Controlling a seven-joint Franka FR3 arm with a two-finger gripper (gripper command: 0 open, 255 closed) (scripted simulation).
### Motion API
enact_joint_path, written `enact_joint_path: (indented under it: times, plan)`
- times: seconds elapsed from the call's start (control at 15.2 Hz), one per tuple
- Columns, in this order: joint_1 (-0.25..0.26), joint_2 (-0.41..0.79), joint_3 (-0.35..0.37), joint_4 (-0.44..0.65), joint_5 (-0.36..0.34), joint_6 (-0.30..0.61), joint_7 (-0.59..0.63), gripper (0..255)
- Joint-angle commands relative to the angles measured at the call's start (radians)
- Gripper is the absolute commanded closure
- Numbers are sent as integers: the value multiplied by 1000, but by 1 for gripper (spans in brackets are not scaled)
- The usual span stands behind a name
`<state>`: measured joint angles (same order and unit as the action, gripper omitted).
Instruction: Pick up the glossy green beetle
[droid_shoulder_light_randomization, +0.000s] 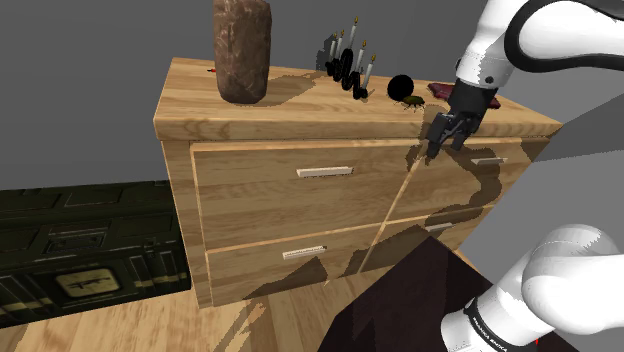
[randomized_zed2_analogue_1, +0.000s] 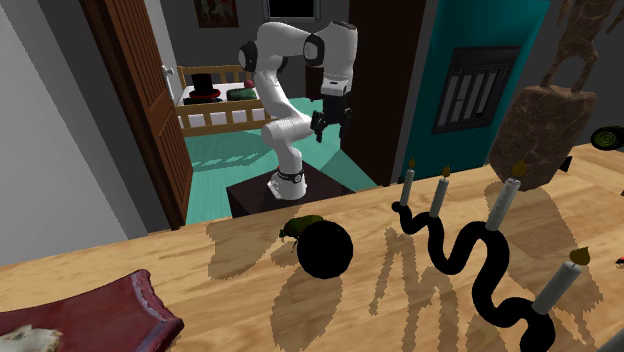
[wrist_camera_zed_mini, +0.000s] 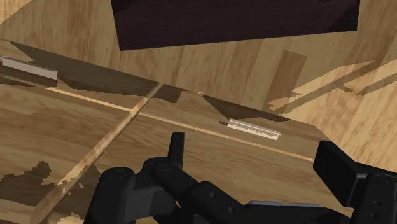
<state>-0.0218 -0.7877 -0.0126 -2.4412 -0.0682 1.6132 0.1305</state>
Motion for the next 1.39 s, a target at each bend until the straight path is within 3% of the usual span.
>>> enact_joint_path:
  times: [0.0,0.73,1.32]
  plan:
    - [0,0,0,0,0,0,0,0]
    - [-16,174,-231,96,-207,170,-418,0]
    - [15,421,-403,298,-244,319,-755,0]
